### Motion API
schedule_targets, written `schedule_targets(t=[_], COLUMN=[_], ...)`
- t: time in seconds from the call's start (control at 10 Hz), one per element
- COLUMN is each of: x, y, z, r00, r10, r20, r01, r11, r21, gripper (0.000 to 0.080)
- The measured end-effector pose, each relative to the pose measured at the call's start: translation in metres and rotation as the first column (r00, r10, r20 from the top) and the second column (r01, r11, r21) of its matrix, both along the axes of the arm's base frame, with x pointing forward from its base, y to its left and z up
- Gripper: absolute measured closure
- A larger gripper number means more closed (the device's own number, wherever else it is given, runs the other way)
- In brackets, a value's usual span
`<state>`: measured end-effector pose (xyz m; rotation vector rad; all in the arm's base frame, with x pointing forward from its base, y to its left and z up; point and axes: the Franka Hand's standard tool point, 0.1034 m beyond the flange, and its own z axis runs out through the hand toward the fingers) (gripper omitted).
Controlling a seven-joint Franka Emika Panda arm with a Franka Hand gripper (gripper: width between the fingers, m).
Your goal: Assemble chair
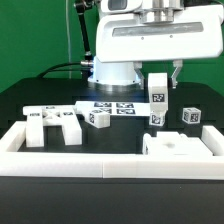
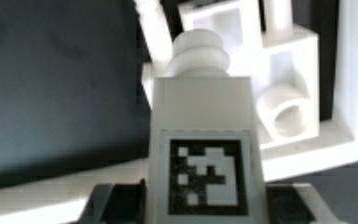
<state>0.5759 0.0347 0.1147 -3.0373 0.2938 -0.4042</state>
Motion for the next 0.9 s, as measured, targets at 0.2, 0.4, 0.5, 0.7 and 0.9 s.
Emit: schedule_targets(t=[0.2,0.4,0.5,0.7,0.9], x=[-0.001,0.001,0.007,0.013,0.014], y=[-0.001,0.014,0.024,0.041,0.046], z=[-0.001,-0.004,-0.005,-0.013,-0.013], r00=[0.995,0.992,0.990,0.988,0.987], r10=[0.001,0.018,0.037,0.069,0.082], r20=[0.099,0.128,0.134,0.136,0.137], r01=[0.001,-0.014,-0.033,-0.064,-0.077], r11=[1.000,0.999,0.999,0.997,0.996], r21=[-0.026,-0.031,-0.033,-0.039,-0.041], gripper=[0.0509,0.0509,0.0509,0.0509,0.0509])
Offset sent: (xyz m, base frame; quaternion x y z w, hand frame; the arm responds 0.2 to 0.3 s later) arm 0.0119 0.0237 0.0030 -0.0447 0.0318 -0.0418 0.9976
